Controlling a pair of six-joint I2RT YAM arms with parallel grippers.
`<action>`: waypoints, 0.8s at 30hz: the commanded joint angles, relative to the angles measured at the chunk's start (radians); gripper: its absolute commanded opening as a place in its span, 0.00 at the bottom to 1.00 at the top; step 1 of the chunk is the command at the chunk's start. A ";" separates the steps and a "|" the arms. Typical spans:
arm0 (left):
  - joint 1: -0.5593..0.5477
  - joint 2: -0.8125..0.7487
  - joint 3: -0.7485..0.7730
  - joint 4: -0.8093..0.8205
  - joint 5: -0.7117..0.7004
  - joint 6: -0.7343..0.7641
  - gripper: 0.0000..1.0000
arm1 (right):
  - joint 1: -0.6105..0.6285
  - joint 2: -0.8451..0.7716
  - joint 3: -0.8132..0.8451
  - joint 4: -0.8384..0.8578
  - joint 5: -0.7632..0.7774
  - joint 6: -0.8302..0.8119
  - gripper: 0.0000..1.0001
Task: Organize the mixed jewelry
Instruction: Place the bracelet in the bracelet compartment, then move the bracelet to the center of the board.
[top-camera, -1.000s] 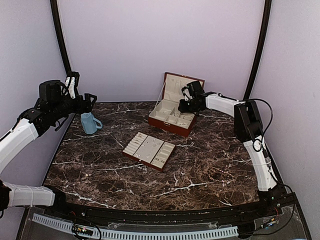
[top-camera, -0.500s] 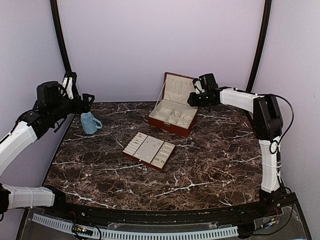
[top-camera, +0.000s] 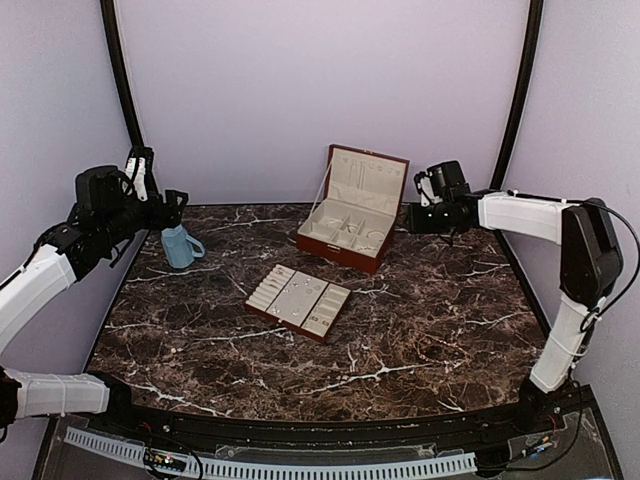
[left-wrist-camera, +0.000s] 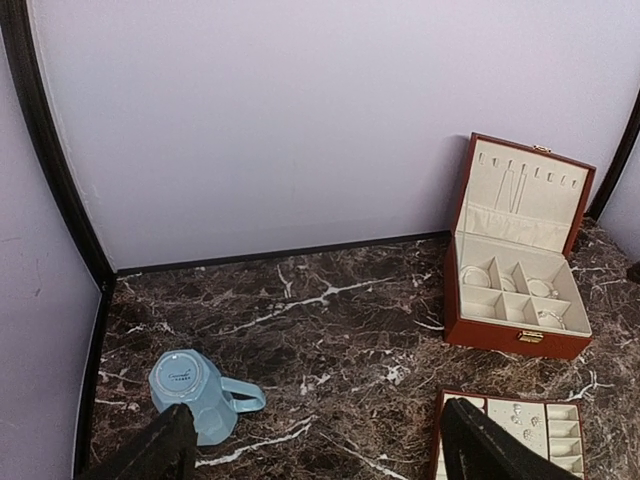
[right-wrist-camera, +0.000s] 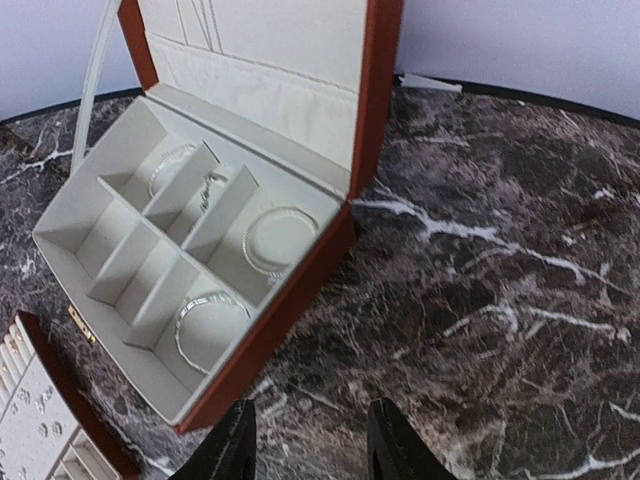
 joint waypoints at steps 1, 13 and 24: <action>0.005 -0.006 -0.015 0.034 -0.027 0.017 0.87 | -0.006 -0.108 -0.112 -0.040 0.068 0.028 0.39; 0.005 0.017 -0.019 0.036 -0.032 0.019 0.87 | -0.031 -0.313 -0.404 -0.219 0.185 0.174 0.40; 0.005 0.023 -0.014 0.031 -0.024 0.023 0.87 | -0.042 -0.335 -0.562 -0.245 0.115 0.310 0.36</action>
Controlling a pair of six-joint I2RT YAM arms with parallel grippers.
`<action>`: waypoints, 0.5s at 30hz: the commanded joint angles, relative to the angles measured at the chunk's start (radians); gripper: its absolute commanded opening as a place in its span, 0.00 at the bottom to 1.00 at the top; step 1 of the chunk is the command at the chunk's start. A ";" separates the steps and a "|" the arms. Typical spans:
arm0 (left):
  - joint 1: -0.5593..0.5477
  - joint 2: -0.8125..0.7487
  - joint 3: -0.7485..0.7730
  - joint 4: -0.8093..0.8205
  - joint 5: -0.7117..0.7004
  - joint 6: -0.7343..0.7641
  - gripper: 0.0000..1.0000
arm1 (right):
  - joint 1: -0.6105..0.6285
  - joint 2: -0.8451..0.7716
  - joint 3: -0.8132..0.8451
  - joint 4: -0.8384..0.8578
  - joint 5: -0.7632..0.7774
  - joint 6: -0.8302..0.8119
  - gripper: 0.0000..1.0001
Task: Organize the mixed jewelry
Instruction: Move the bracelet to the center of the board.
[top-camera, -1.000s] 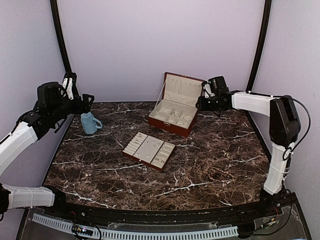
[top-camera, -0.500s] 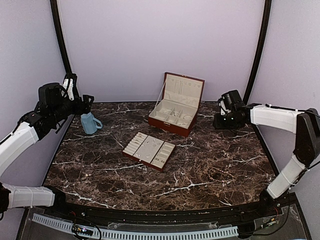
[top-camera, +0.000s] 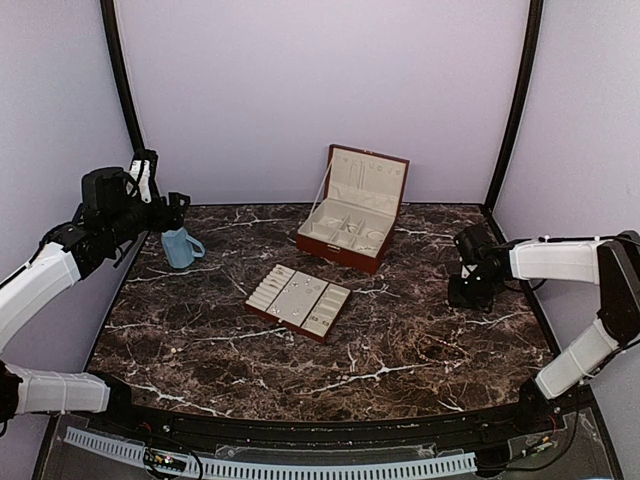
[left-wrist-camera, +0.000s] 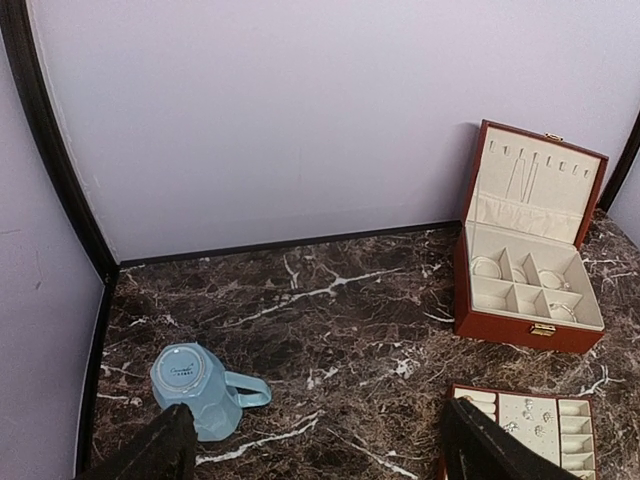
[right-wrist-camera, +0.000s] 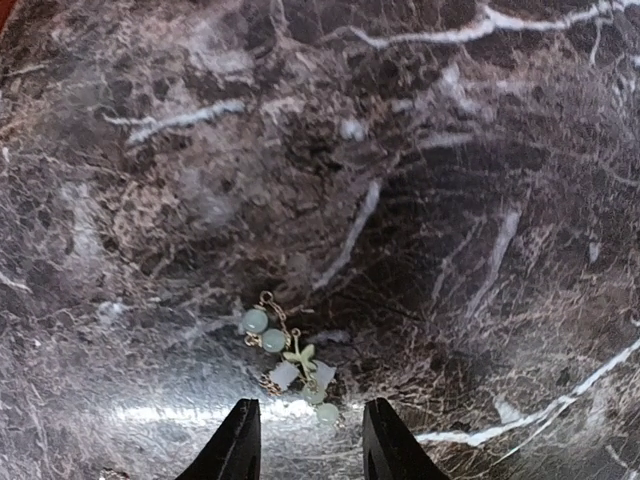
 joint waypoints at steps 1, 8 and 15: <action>0.005 -0.009 -0.006 0.018 -0.007 0.016 0.87 | -0.005 -0.018 -0.021 0.000 -0.006 0.051 0.35; 0.005 -0.013 -0.006 0.016 -0.008 0.017 0.87 | -0.005 0.024 0.042 0.015 -0.022 -0.023 0.24; 0.005 -0.009 -0.006 0.018 -0.006 0.016 0.87 | -0.003 0.055 0.062 0.012 -0.043 -0.058 0.17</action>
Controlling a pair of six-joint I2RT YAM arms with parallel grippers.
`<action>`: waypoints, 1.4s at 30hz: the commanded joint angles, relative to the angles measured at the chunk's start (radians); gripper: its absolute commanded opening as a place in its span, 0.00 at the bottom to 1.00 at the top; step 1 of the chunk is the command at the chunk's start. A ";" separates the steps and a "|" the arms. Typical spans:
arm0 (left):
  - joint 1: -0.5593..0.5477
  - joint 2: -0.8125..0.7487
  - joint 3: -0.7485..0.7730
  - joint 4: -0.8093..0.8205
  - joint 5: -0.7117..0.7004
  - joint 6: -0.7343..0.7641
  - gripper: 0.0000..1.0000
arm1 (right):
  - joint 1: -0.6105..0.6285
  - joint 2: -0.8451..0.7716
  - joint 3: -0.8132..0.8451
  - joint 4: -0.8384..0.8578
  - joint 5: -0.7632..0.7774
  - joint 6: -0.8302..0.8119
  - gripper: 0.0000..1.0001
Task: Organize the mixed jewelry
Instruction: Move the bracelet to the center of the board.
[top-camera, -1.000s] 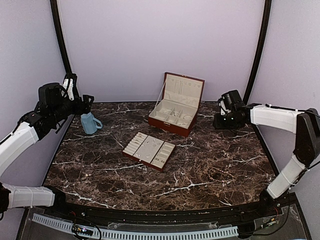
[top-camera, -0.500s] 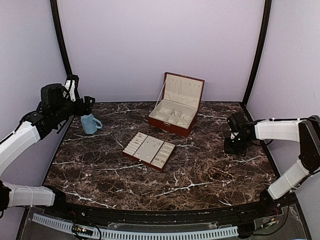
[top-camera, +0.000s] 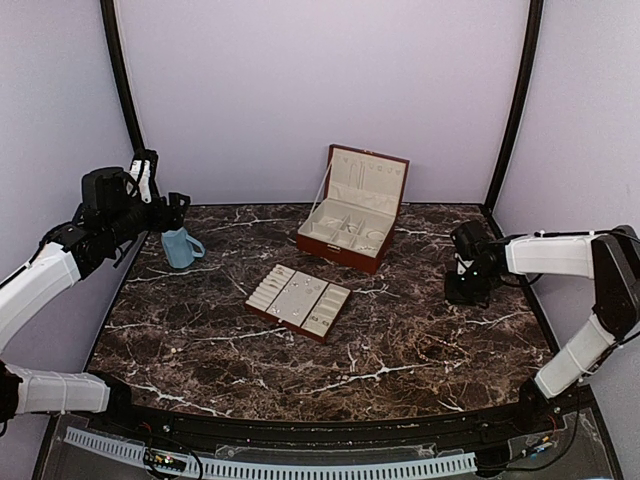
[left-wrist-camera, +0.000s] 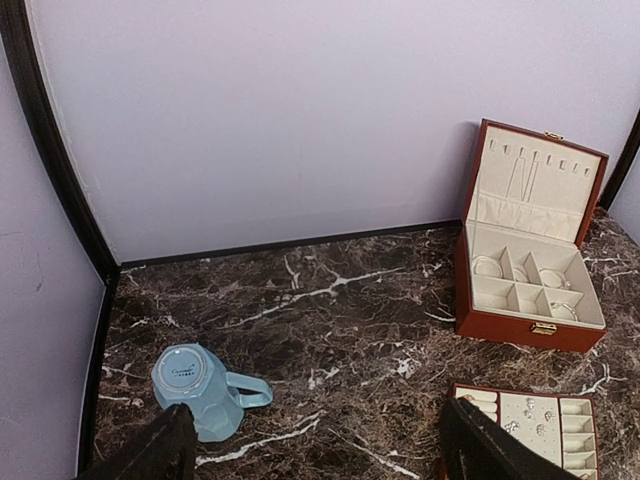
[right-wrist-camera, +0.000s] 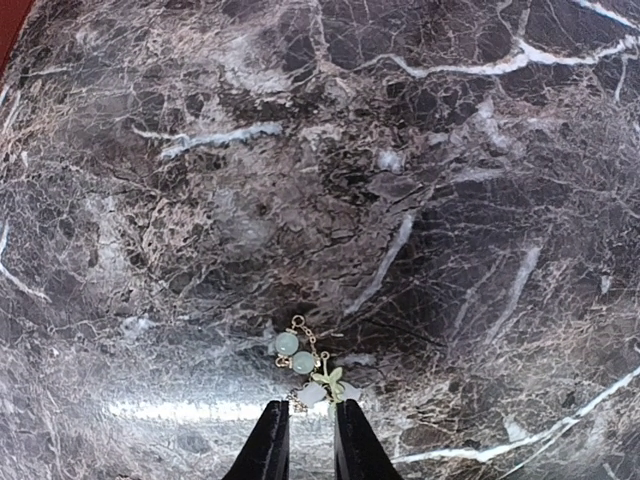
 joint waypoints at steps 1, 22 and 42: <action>0.005 -0.008 -0.006 0.018 -0.004 0.009 0.87 | -0.002 0.021 0.022 0.019 -0.026 -0.026 0.17; 0.005 -0.010 -0.007 0.017 -0.004 0.009 0.87 | 0.008 0.095 0.036 0.026 -0.011 -0.022 0.17; 0.005 0.000 -0.006 0.014 -0.010 0.013 0.87 | 0.167 0.248 0.209 0.088 -0.095 -0.067 0.17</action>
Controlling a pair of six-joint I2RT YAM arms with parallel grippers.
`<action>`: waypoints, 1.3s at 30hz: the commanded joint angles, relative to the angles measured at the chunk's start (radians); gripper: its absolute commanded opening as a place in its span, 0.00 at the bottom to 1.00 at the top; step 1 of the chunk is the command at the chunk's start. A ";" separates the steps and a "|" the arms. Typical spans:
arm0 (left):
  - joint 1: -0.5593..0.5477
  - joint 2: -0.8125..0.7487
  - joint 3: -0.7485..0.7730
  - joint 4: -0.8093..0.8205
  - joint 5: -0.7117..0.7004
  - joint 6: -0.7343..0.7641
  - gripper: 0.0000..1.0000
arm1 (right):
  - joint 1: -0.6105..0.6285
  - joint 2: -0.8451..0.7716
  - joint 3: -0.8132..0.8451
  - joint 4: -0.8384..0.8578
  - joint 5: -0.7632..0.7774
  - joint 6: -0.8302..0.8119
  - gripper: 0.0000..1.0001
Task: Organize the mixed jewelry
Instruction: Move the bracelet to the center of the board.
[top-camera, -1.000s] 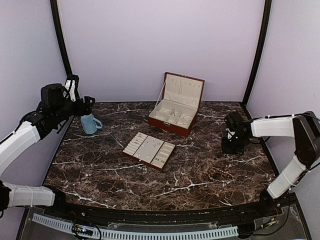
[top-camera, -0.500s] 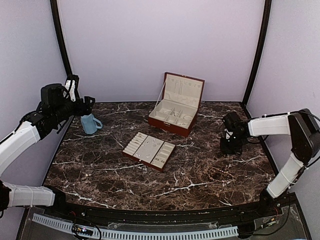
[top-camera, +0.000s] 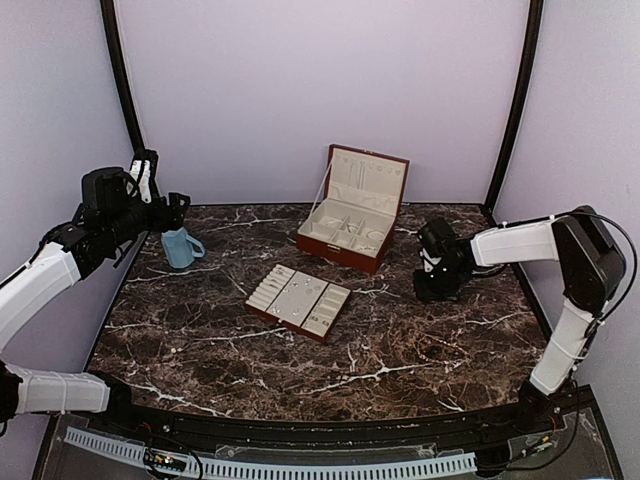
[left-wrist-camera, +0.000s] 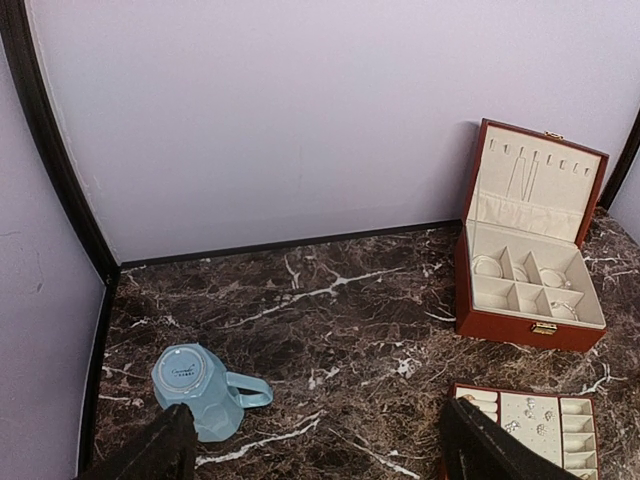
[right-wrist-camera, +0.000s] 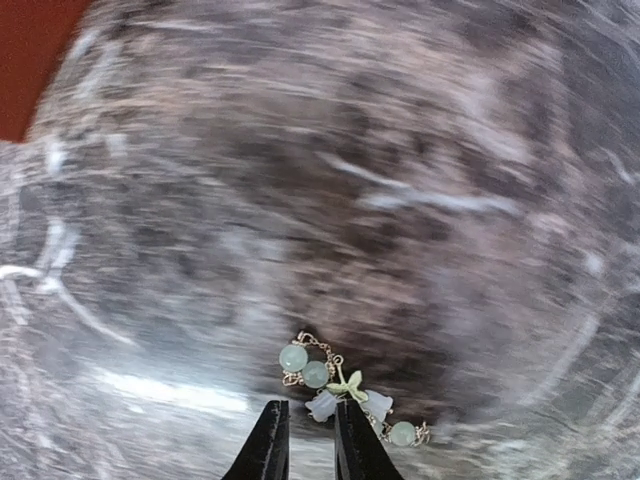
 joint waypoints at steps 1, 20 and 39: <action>0.005 0.001 -0.006 0.015 -0.009 0.013 0.87 | 0.065 0.042 0.074 0.030 -0.058 -0.013 0.17; 0.005 0.006 -0.005 0.014 -0.008 0.012 0.87 | 0.029 0.013 0.103 -0.025 0.029 -0.033 0.20; 0.005 0.010 -0.005 0.014 -0.007 0.011 0.87 | 0.061 0.110 0.199 -0.011 -0.028 -0.184 0.22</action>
